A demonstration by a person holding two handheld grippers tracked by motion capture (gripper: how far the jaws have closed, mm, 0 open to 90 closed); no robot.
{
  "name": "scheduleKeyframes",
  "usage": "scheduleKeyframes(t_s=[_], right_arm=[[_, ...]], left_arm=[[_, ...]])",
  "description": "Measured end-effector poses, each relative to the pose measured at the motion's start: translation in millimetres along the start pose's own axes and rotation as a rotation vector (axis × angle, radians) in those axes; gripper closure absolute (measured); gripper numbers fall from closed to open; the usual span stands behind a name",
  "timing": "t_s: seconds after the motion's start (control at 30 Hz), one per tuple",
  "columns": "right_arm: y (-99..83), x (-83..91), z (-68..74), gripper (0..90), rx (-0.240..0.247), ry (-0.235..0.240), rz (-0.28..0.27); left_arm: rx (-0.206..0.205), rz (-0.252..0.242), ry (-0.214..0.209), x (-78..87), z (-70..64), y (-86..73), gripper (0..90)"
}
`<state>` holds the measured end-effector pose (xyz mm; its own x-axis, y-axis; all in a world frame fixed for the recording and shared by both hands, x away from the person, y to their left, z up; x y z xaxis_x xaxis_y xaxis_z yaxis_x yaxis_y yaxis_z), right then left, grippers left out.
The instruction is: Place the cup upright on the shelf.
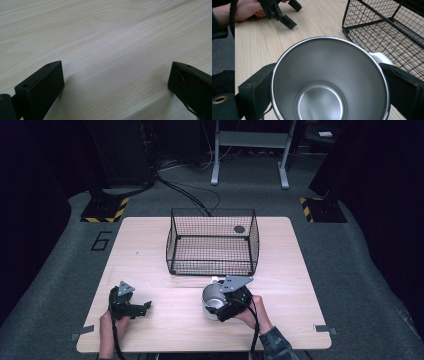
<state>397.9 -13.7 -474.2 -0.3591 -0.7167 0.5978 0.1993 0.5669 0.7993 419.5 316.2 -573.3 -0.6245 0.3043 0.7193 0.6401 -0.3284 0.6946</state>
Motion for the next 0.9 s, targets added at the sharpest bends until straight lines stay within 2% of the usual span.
scheduleKeyframes(t_s=[0.07, 0.3, 0.37, 0.9], right_arm=[[1.1, 2.5, -3.2, 5.8, -0.024, -0.015, -0.008], [2.2, 8.9, -10.7, 5.8, -0.035, -0.029, -0.014], [3.7, 11.2, -13.3, 5.8, -0.051, -0.04, -0.018], [16.5, 22.3, -25.8, 5.8, -0.064, -0.066, -0.023]], left_arm=[[0.0, 0.0, 0.0, 0.0, 0.0, 0.0, 0.5], [0.0, 0.0, 0.0, 0.0, 0.0, 0.0, 0.5], [0.0, 0.0, 0.0, 0.0, -0.1, 0.0, 0.5], [0.0, 0.0, 0.0, 0.0, 0.0, 0.0, 0.5]])
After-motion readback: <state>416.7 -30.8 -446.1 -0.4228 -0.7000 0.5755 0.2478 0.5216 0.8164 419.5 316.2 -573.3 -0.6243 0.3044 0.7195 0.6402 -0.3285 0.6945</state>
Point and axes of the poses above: each handheld gripper's, and its own axes: x roughly backward along the jaws, y roughly out of its top, z roughly to its left, the point moved 6 cm from there along -x, roughly forward along the jaws, and after that the axes turned 2 degrees about z, right-handed, at the moved point
